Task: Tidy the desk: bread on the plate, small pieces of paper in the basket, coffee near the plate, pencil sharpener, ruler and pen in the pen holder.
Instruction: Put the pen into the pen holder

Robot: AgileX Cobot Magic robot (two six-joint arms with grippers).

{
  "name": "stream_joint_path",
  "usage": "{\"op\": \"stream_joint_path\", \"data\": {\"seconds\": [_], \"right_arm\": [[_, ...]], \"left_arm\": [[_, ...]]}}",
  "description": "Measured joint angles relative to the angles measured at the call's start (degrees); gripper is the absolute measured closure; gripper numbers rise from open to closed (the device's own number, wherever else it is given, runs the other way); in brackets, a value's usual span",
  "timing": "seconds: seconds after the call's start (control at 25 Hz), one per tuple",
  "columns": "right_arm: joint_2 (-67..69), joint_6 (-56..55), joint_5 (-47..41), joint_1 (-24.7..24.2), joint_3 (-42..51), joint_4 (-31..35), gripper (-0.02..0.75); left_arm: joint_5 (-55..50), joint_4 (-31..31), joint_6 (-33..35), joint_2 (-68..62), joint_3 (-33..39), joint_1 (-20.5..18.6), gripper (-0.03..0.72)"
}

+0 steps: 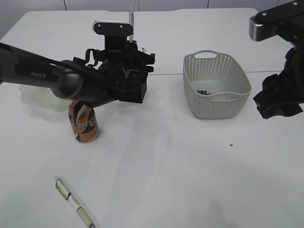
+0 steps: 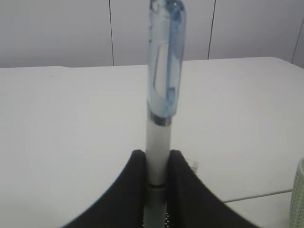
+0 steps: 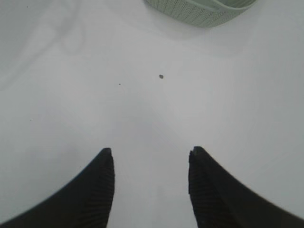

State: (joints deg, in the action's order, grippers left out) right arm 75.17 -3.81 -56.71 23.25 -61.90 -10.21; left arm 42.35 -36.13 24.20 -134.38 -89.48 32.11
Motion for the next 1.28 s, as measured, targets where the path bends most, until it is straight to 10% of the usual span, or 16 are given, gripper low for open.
{"op": "stream_joint_path", "data": {"seconds": [1.28], "right_arm": [[0.0,0.0,-0.7,0.0,0.0,-1.6,0.363]], "left_arm": [[1.9,0.8,0.0,-1.4,0.0,0.0,0.432]]}}
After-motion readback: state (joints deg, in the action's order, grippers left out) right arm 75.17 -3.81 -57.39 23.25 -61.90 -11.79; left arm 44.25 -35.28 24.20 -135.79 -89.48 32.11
